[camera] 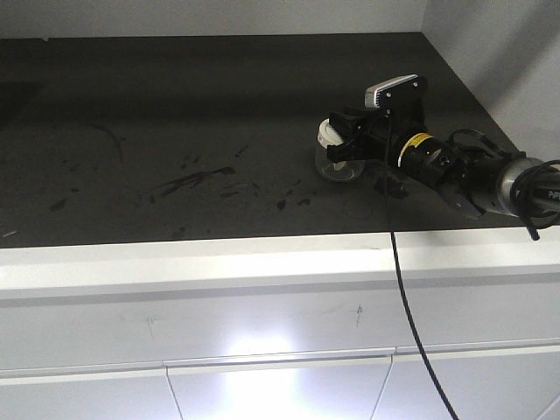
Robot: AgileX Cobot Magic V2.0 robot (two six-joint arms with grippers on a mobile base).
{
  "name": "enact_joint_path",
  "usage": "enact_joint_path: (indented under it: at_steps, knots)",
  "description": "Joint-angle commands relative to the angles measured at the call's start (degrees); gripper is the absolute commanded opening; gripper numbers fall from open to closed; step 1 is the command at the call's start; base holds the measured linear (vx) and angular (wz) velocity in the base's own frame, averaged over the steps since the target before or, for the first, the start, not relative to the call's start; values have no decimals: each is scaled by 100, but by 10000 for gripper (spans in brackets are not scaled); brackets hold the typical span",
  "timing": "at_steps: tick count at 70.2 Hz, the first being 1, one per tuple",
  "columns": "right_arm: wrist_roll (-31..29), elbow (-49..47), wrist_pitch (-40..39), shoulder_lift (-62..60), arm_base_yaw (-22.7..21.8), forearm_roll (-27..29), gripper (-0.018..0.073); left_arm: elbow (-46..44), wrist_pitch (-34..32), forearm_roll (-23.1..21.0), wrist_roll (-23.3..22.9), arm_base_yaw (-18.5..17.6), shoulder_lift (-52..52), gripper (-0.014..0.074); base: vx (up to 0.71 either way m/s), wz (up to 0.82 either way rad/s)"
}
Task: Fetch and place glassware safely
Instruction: 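Close the right gripper on the white jar lid and lift it out, then hold the jar in the right gripper while the base turns away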
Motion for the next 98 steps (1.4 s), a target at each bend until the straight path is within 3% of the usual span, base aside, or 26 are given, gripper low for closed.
enact_joint_path:
  at_steps: [1, 29, 41, 50, 74, 85, 98]
  knots:
    - [177, -63, -321, -596, -12, -13, -4, -148, -402, -47, -12, -18, 42, -7, 0, 0]
    - [245, 1917, -389, -2717, -12, -111, -3, -148, -454, -47, -12, -18, 42, -7, 0, 0]
    - [463, 2854, -678, -3591, 83, -533, -3, -148, -472, -47, -12, -18, 42, -7, 0, 0]
    - [463, 3233, -494, -4056, 614, -646, -3, -148, -477, -47, -12, -18, 42, -7, 0, 0]
    - [629, 3341, -1, -4491, 2540, -583, -3, -148, -477, -47, -18, -18, 42, -7, 0, 0]
    - [984, 3341, -19, -4496, 2855, -597, -3, -148, -433, -47, -17, -18, 42, -7, 0, 0]
    - [984, 3341, -311, -4496, 2844, -603, -3, -148, -433, -47, -17, -18, 42, -7, 0, 0]
